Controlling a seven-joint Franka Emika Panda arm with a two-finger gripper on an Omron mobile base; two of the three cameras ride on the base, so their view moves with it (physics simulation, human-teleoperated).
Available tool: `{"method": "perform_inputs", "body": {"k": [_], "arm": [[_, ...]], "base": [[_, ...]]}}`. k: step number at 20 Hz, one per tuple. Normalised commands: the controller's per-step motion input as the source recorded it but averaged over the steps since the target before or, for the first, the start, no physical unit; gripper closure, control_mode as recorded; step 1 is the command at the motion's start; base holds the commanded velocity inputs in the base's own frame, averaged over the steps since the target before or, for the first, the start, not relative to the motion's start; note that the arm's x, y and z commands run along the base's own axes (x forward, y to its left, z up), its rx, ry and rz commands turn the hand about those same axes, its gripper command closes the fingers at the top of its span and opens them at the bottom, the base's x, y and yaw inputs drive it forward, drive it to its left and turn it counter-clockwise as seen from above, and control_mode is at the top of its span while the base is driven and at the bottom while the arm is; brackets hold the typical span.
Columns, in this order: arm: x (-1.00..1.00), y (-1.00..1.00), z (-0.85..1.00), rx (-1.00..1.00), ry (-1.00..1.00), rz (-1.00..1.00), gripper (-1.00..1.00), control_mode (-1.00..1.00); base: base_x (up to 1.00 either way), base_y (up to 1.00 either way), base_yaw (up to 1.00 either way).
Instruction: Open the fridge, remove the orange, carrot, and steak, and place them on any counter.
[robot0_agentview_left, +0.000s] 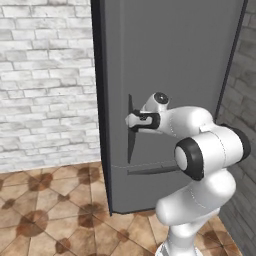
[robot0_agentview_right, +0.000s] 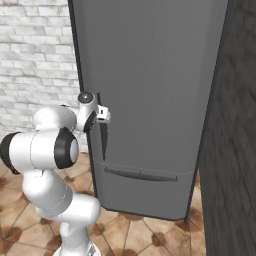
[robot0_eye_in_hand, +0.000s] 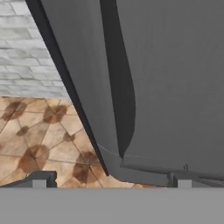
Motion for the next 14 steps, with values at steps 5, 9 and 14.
{"method": "perform_inputs", "body": {"k": [5,9,14], "arm": [[0.29,0.0,-0.08,0.03,0.0,0.0,-1.0,-1.0],[0.37,0.0,-0.08,0.02,0.0,0.0,-1.0,-1.0],[0.37,0.0,-0.19,0.02,0.0,0.0,-1.0,-1.0]], "base": [[0.0,0.0,0.0],[0.0,0.0,0.0],[0.0,0.0,0.0]]}}
